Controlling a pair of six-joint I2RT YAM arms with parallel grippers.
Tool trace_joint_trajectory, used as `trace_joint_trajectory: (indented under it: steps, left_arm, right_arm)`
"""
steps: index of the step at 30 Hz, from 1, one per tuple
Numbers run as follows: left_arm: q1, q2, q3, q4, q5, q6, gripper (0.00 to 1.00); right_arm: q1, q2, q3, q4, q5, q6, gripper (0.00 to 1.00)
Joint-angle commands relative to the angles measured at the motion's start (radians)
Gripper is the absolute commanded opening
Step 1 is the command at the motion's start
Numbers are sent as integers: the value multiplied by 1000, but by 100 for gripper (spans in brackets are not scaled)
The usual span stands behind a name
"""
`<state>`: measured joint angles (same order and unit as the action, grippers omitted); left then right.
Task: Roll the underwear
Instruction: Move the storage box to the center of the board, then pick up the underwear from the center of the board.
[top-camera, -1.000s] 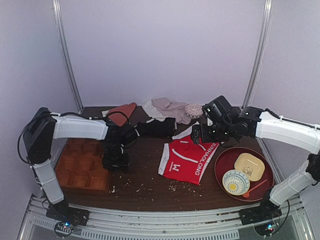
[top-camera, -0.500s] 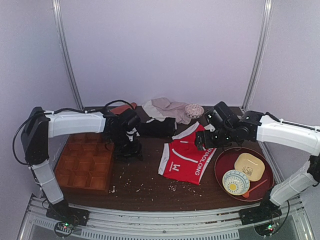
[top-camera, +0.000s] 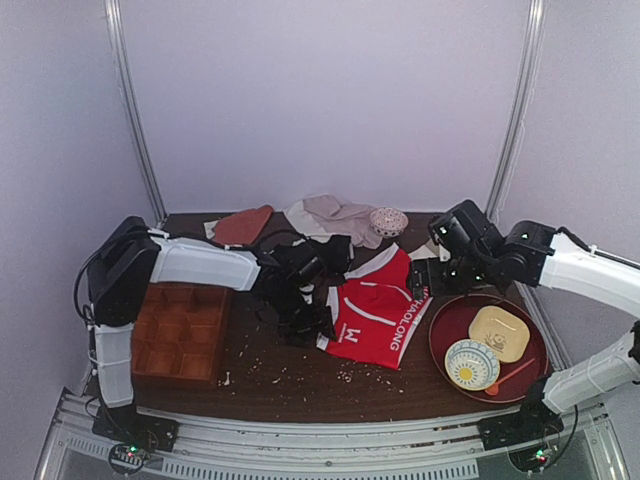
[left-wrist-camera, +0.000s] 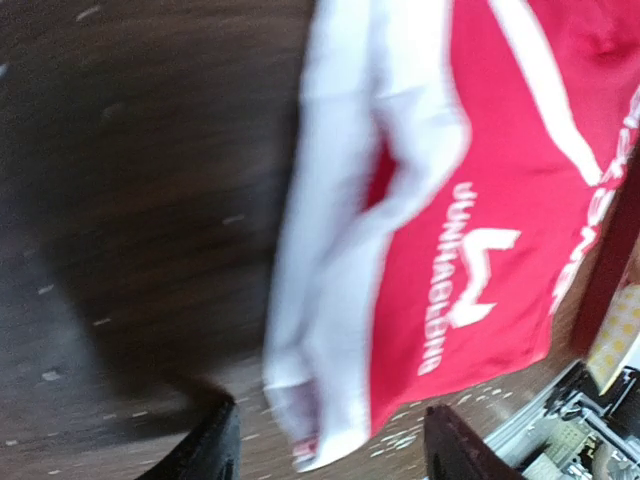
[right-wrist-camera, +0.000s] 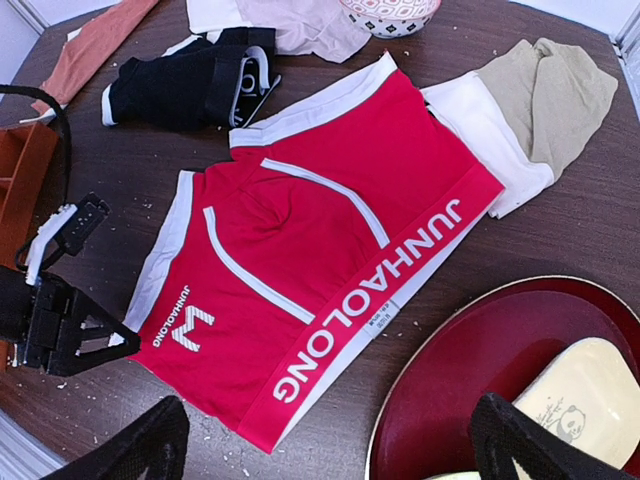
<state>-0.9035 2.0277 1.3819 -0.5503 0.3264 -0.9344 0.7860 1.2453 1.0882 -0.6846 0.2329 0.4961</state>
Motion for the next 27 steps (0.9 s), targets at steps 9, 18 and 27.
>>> trace_joint_trajectory:
  steps: [9,18,27]
  left_arm:
    - [-31,58,40,53,-10,-77,31]
    - [-29,2,33,-75,-61,-16,0]
    - [-28,-113,-11,-243,-103,99,0]
  right_arm:
    - [-6,-123,-54,-61,34,0,98]
    - [-4,-131,-105,-25,-12,-17,96]
    - [40,-75,-90,47,-66,-82,95]
